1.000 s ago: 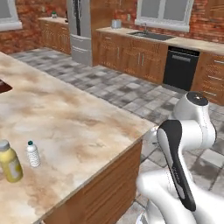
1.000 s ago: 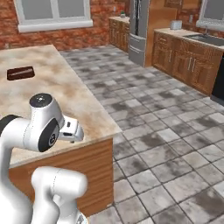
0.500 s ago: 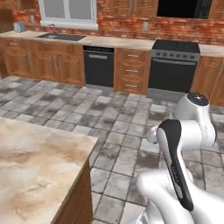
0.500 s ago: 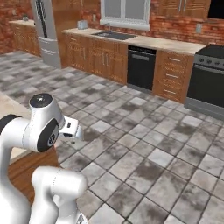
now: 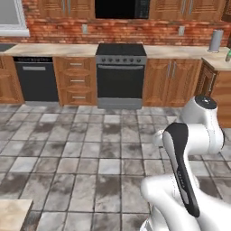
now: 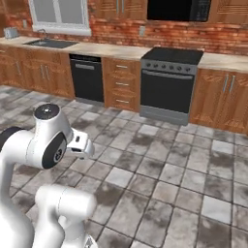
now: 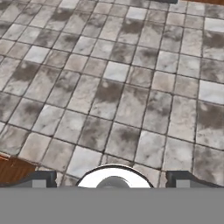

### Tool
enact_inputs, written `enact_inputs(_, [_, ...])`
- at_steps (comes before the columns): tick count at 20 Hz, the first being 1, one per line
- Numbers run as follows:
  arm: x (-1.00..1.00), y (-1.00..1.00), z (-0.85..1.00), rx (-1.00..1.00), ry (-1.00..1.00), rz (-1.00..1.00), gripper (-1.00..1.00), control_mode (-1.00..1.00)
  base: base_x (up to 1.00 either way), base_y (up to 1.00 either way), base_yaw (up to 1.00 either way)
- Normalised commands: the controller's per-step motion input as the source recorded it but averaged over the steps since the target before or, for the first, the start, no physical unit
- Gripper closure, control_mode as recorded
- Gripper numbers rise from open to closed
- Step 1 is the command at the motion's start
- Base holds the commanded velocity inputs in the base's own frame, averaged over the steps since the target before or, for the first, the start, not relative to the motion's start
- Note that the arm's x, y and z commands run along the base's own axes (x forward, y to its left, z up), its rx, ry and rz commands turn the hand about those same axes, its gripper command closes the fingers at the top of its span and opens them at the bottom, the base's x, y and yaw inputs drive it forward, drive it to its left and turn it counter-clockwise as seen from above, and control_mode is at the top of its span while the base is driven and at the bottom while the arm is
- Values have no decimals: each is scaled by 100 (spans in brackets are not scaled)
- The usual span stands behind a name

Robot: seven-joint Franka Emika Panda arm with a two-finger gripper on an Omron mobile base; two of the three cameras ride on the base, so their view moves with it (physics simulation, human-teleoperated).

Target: Place the drinks on the dining counter in a tight cluster.

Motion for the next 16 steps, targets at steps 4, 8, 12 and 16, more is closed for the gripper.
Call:
enact_inputs(4, [0,0,0,0,0,0,-100,100,100,0,-7])
enact_inputs(8, [0,0,0,0,0,0,-100,100,100,0,0])
enact_inputs(12, [0,0,0,0,0,0,-100,100,100,0,0])
enact_inputs(16, [0,0,0,0,0,0,-100,100,100,0,0])
